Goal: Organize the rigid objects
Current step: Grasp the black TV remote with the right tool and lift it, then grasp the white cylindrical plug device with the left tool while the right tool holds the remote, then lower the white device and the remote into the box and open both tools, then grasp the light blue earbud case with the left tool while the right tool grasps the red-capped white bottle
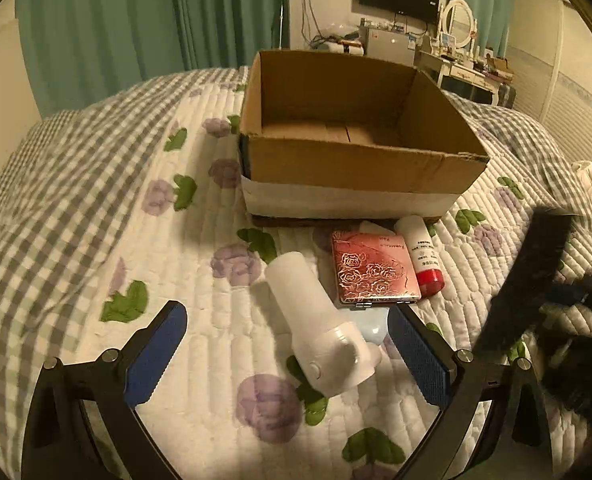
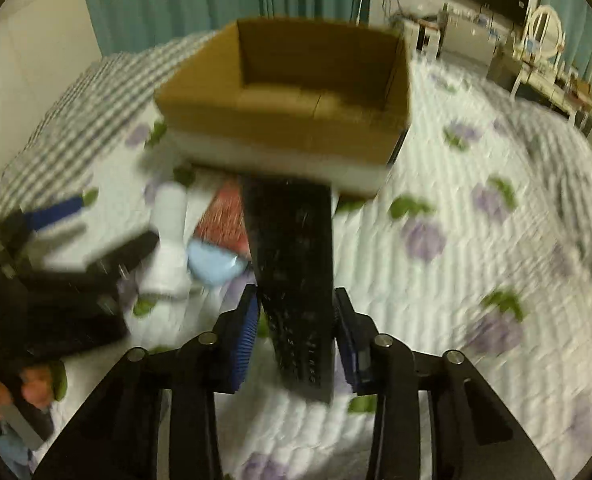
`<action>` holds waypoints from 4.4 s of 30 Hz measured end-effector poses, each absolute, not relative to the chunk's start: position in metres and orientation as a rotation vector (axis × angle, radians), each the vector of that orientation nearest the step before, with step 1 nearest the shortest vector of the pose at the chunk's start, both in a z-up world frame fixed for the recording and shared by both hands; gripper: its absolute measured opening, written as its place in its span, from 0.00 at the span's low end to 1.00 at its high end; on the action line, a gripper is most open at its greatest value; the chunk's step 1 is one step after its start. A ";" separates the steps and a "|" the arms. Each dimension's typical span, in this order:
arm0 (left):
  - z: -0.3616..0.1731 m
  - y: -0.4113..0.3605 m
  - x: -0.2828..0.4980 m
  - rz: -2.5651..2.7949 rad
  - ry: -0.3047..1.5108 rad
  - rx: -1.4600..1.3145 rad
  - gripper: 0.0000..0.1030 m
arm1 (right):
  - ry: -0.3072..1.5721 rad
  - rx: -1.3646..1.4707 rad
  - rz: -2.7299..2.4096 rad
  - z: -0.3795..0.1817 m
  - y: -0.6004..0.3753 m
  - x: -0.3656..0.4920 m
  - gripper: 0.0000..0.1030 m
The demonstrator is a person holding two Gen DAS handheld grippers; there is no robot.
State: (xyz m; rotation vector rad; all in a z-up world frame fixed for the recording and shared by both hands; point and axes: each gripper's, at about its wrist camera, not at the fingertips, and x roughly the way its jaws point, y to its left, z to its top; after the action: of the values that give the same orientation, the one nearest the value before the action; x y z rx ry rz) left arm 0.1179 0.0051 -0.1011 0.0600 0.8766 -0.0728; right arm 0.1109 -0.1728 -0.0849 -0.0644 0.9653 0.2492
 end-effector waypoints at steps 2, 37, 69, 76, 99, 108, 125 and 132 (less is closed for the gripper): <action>-0.109 0.004 0.126 -0.055 0.904 0.046 0.98 | 0.946 -0.078 0.235 -0.078 -0.176 0.118 0.20; -0.100 0.013 0.136 -0.113 0.949 -0.013 0.32 | 0.900 -0.031 0.308 -0.084 -0.183 0.148 0.18; -0.056 -0.036 0.305 -0.161 0.829 0.080 0.32 | 0.859 -0.124 0.360 -0.009 -0.182 0.284 0.18; -0.049 -0.032 0.306 -0.156 0.802 0.073 0.47 | 0.881 -0.124 0.362 -0.024 -0.184 0.297 0.18; 0.005 0.013 0.259 -0.090 0.673 0.045 0.80 | 0.852 -0.051 0.281 -0.001 -0.167 0.333 0.63; 0.016 0.014 0.208 -0.076 0.663 0.049 0.95 | 0.735 -0.106 0.231 0.053 -0.193 0.246 0.75; -0.101 -0.007 0.155 -0.054 0.852 0.042 0.98 | 0.883 -0.064 0.221 -0.064 -0.212 0.162 0.84; -0.148 -0.032 0.150 -0.096 0.929 0.085 0.98 | 0.952 -0.017 0.236 -0.109 -0.222 0.170 0.84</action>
State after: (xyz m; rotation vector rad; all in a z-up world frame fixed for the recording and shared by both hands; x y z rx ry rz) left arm 0.1504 -0.0322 -0.1476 0.0847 0.9295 -0.0958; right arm 0.1700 -0.2224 -0.1094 -0.0168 0.9523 0.2365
